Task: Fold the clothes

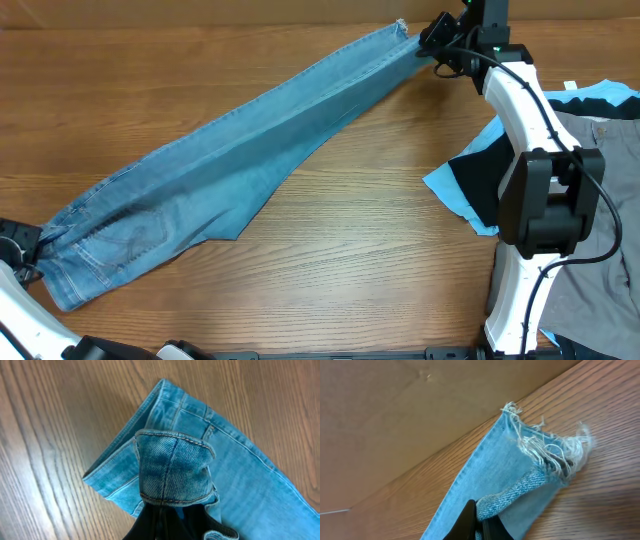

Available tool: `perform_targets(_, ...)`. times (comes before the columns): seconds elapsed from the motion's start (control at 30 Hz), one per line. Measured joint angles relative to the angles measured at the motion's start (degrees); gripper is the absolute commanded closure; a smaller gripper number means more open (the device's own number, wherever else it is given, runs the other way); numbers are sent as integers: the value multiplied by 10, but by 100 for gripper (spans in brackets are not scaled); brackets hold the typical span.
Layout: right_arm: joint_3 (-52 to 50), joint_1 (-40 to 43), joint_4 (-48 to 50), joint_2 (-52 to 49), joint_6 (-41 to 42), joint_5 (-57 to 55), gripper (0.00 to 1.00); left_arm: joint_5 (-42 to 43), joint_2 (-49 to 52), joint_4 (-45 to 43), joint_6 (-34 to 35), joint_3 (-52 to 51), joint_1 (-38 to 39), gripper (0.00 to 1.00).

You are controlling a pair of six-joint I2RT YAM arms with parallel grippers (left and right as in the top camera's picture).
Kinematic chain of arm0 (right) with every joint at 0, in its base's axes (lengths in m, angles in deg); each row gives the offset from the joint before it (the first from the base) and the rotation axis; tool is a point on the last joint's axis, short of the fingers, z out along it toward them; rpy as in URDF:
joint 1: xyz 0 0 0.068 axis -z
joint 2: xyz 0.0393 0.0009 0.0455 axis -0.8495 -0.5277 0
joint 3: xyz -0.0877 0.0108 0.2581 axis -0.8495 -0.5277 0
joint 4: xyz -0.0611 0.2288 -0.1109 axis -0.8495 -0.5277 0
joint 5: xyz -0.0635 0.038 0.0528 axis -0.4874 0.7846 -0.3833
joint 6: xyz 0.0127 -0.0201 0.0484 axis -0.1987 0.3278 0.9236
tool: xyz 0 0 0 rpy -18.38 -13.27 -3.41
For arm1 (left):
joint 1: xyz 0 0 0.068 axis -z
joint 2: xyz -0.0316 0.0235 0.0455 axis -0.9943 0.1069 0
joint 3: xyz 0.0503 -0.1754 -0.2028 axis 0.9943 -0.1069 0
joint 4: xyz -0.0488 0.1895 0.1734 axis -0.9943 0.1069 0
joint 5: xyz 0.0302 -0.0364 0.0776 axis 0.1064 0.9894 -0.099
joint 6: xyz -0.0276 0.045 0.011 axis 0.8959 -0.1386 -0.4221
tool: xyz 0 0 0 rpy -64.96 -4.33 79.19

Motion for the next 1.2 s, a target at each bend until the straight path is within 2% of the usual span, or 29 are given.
perform_targets(0.5,0,12,19,-1,0,17,96,0,0,-6,0,0,21,96)
perform_targets(0.8,0,4,81,-50,17,2,96,-17,0,-9,0,0,53,96)
perform_targets(0.83,0,2,90,-57,19,1,88,-20,0,-10,0,0,57,95)
perform_targets(0.87,0,0,101,-64,21,-2,67,-23,0,-10,0,0,60,95)
perform_targets(0.9,0,-3,114,-70,25,-5,24,-27,0,-10,0,0,64,95)
perform_targets(0.93,0,-5,129,-74,25,-9,1,-31,0,-10,0,0,67,94)
perform_targets(1.1,1,-11,132,-76,-1,0,0,-48,0,-3,0,0,76,88)
perform_targets(1.2,2,-9,71,-76,-23,18,0,-66,0,-4,0,0,77,86)
